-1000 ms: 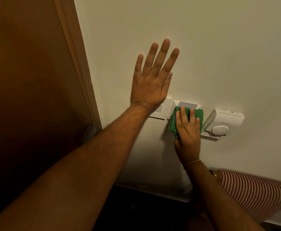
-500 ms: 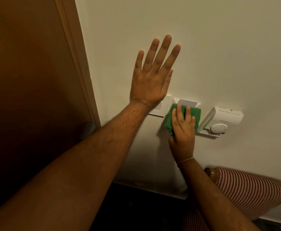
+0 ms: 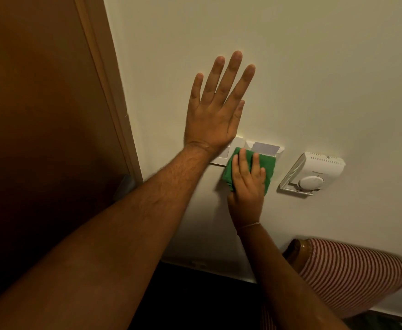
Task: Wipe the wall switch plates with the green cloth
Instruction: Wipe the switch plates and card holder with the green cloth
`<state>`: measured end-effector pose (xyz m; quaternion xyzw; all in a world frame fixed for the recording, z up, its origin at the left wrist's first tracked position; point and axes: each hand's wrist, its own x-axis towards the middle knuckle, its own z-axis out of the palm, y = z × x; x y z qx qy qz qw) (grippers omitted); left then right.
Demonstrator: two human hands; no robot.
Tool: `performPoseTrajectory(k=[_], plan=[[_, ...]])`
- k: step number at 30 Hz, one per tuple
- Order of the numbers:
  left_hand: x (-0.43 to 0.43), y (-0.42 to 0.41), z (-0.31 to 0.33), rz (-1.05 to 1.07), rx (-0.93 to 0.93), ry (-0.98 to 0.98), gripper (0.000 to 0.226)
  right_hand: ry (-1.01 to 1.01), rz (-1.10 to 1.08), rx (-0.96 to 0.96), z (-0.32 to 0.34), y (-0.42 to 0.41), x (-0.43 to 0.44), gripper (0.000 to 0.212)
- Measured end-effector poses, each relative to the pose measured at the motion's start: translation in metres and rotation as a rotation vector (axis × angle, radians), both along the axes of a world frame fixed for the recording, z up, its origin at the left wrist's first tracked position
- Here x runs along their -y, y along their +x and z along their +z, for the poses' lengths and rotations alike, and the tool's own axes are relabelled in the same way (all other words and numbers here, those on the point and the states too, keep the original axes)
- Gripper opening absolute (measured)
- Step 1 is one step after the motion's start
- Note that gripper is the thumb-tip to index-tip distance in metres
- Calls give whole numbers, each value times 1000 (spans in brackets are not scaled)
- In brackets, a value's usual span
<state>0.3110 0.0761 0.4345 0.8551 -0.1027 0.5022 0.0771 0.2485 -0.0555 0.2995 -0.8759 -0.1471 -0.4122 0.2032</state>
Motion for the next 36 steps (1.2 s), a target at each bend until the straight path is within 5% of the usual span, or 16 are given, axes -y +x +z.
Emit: performPoseTrajectory(k=[4,10,19,22,26,32,36], plan=[[1,0,0,-13,7,-3,62,-51,-20,7,-9,-4,22,53],[1,2,-1,12,31,3,62,158,-61,6,-8,-8,26,55],[2,2,-2,5,30,-12,62,-96,9,46,-15,0,11,45],[2,2,-1,-5,30,-24,62,-25,-40,6,-29,-7,35,58],[2,2,-1,12,34,-9,62,80,-17,-18,-25,-7,20,52],[3,3,-2,33,36,-8,63,-33,121,-13,-12,0,-15,54],[4,3,-2,25,28,-10,62,-28,16,41,-20,-3,20,56]])
